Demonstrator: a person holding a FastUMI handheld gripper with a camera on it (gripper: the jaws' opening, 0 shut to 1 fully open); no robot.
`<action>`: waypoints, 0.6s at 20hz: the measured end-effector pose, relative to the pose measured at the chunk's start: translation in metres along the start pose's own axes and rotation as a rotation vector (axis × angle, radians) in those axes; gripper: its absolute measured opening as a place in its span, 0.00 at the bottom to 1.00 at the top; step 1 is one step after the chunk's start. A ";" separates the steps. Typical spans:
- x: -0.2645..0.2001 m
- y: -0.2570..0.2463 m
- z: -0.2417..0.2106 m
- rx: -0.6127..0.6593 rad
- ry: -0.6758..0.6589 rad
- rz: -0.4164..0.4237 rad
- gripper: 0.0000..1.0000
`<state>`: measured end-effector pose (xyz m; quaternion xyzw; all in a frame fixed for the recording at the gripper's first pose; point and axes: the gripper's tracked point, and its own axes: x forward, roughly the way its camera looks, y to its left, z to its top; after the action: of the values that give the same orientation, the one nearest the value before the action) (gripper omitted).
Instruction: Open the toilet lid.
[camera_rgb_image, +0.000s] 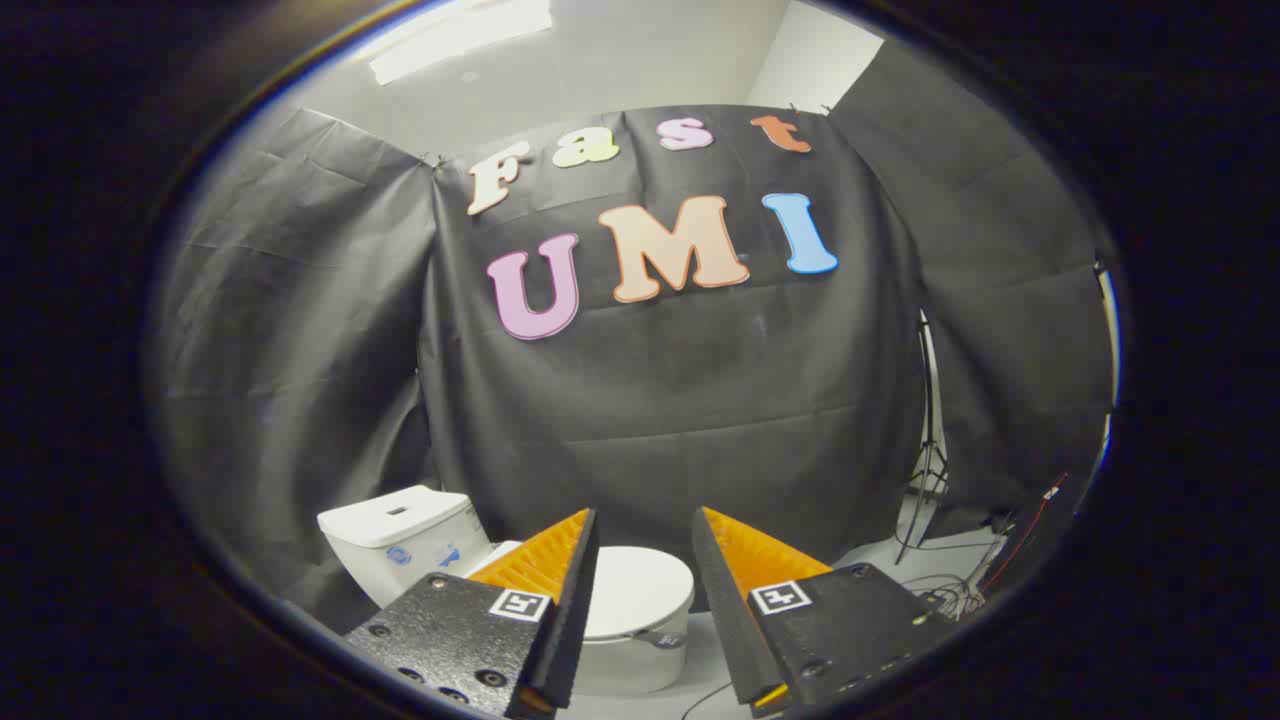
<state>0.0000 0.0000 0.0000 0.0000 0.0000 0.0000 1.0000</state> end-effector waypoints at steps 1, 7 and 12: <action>0.000 0.000 -0.001 0.007 0.005 0.000 0.59; 0.001 -0.003 -0.007 0.028 0.031 -0.006 0.59; 0.001 -0.006 -0.007 0.051 0.023 -0.016 0.59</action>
<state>0.0006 -0.0056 -0.0070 0.0254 0.0115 -0.0079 0.9996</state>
